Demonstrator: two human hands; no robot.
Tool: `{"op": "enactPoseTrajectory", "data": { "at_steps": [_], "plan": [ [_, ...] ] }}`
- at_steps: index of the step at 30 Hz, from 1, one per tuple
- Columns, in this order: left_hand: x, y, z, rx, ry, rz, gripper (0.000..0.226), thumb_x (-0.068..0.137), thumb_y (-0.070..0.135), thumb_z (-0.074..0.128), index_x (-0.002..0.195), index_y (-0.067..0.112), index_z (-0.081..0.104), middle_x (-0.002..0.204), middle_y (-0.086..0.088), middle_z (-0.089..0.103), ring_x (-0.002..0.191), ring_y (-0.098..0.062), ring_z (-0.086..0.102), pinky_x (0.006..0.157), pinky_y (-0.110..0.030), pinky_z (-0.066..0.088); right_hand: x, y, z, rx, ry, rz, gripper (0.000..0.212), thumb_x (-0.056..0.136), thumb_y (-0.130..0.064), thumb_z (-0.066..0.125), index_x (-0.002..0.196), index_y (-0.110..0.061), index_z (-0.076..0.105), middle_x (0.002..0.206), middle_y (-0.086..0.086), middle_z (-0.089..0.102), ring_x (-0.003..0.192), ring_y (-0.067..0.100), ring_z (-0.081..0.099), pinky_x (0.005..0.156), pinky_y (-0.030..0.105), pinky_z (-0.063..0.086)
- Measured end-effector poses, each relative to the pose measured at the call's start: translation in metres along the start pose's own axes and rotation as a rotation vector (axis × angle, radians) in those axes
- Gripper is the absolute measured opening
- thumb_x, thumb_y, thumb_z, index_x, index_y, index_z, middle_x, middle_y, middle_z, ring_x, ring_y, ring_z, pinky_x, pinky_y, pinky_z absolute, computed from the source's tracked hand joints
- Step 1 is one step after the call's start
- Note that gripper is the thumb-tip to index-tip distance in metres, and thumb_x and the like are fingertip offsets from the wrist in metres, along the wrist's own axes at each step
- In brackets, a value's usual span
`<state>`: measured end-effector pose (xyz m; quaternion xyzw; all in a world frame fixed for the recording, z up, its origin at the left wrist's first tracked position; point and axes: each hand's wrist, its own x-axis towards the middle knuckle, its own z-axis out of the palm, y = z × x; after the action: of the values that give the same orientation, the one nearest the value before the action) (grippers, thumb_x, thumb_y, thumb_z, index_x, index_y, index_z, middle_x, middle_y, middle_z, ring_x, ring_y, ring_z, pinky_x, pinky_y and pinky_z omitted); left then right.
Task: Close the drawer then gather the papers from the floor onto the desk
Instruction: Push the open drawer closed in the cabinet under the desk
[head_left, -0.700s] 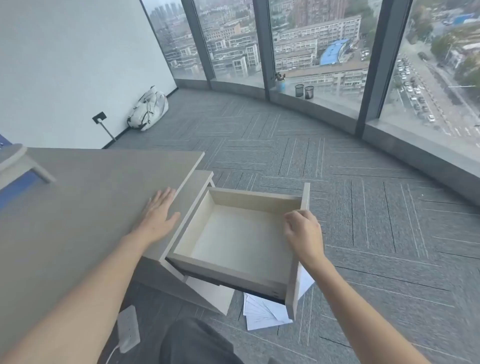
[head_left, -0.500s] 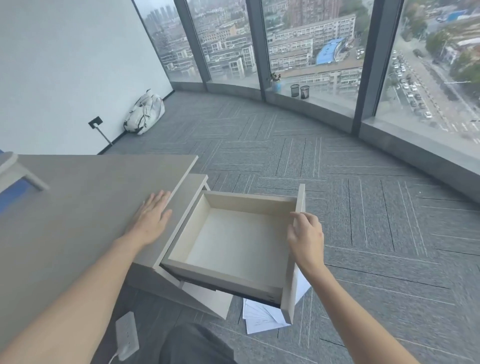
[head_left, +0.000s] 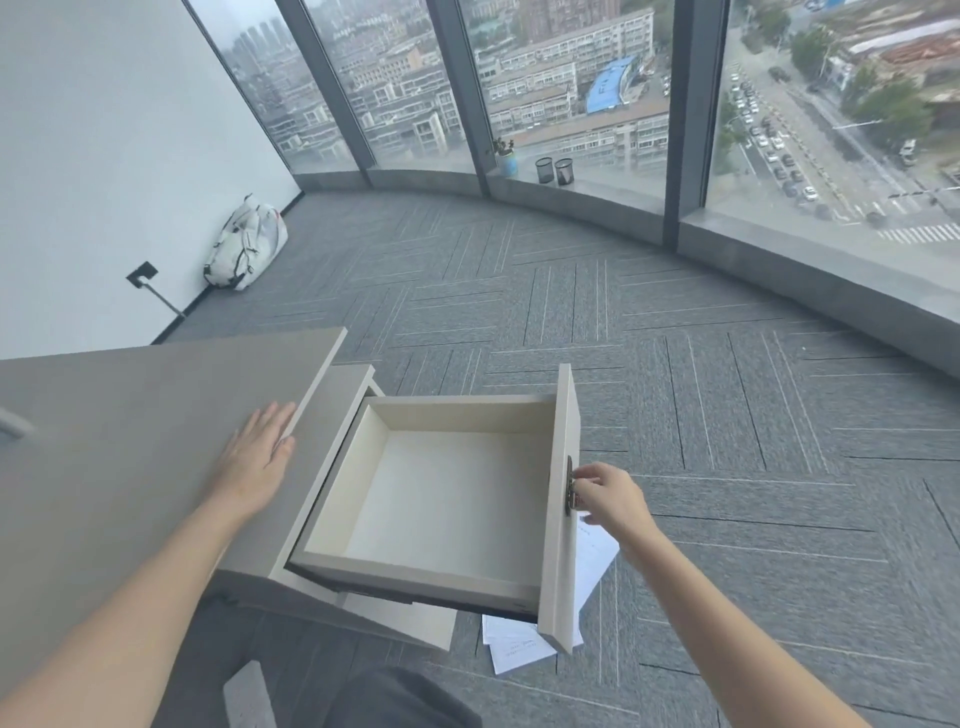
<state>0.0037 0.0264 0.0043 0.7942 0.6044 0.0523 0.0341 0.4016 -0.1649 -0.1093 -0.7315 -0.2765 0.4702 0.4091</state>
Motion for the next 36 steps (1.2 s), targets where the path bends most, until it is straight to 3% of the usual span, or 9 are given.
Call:
{"op": "enactPoseTrajectory", "data": {
  "at_steps": [3, 6, 10, 17, 28, 33, 36],
  "plan": [
    [0.000, 0.000, -0.001, 0.001, 0.012, 0.000, 0.050, 0.106, 0.021, 0.036, 0.156, 0.022, 0.029, 0.166, -0.008, 0.022, 0.155, -0.026, 0.015, 0.124, -0.044, 0.007, -0.004, 0.002, -0.011, -0.008, -0.181, 0.085, 0.026, 0.090, -0.024, 0.052, 0.079, -0.006, 0.068, 0.070, 0.008, 0.068, 0.059, 0.022, 0.064, 0.055, 0.029, 0.055],
    [0.000, 0.001, 0.000, 0.006, 0.016, -0.003, 0.051, 0.106, 0.021, 0.037, 0.156, 0.022, 0.029, 0.166, -0.008, 0.022, 0.155, -0.026, 0.015, 0.124, -0.044, 0.008, -0.005, 0.004, -0.016, -0.129, -0.291, -0.012, 0.033, 0.095, -0.027, 0.047, 0.078, -0.006, 0.067, 0.069, 0.006, 0.065, 0.056, 0.019, 0.061, 0.045, 0.023, 0.046],
    [-0.001, 0.003, 0.000, 0.001, 0.021, -0.005, 0.051, 0.106, 0.021, 0.037, 0.156, 0.023, 0.030, 0.166, -0.007, 0.023, 0.155, -0.026, 0.016, 0.124, -0.043, 0.008, -0.004, 0.007, -0.017, -0.299, -0.292, -0.171, 0.029, 0.096, -0.019, 0.045, 0.076, -0.008, 0.063, 0.066, 0.003, 0.063, 0.055, 0.016, 0.055, 0.040, 0.022, 0.040],
    [0.000, 0.004, -0.002, 0.001, 0.008, 0.003, 0.051, 0.106, 0.025, 0.035, 0.156, 0.025, 0.027, 0.166, -0.006, 0.022, 0.155, -0.025, 0.015, 0.124, -0.044, 0.009, 0.001, 0.003, -0.009, -0.144, -0.406, -0.015, 0.026, 0.098, -0.013, 0.039, 0.072, -0.012, 0.044, 0.058, 0.001, 0.037, 0.044, 0.012, 0.025, 0.041, 0.020, 0.016],
    [-0.002, 0.007, -0.005, -0.027, -0.020, -0.003, 0.052, 0.106, 0.027, 0.033, 0.157, 0.027, 0.024, 0.168, -0.003, 0.017, 0.156, -0.023, 0.010, 0.125, -0.044, 0.007, 0.010, -0.024, 0.051, -0.225, -0.480, 0.048, 0.024, 0.094, -0.012, 0.034, 0.072, -0.014, 0.043, 0.057, 0.001, 0.036, 0.044, 0.013, 0.023, 0.045, 0.020, 0.012],
    [0.001, 0.006, -0.005, 0.056, -0.092, 0.012, 0.059, 0.106, 0.028, 0.030, 0.160, 0.022, 0.006, 0.169, -0.002, 0.002, 0.156, -0.023, 0.001, 0.125, -0.044, 0.002, 0.014, -0.035, 0.077, -0.239, -0.513, 0.055, 0.024, 0.093, -0.013, 0.035, 0.071, -0.015, 0.044, 0.059, 0.001, 0.038, 0.046, 0.014, 0.025, 0.047, 0.022, 0.014],
    [0.000, 0.005, -0.003, 0.047, -0.071, 0.004, 0.059, 0.107, 0.029, 0.027, 0.160, 0.016, 0.006, 0.169, -0.003, 0.003, 0.156, -0.023, 0.001, 0.126, -0.044, 0.002, 0.018, -0.042, 0.096, -0.236, -0.549, 0.062, 0.024, 0.093, -0.013, 0.035, 0.071, -0.015, 0.044, 0.059, 0.001, 0.037, 0.046, 0.014, 0.024, 0.047, 0.022, 0.013]
  ]
}}
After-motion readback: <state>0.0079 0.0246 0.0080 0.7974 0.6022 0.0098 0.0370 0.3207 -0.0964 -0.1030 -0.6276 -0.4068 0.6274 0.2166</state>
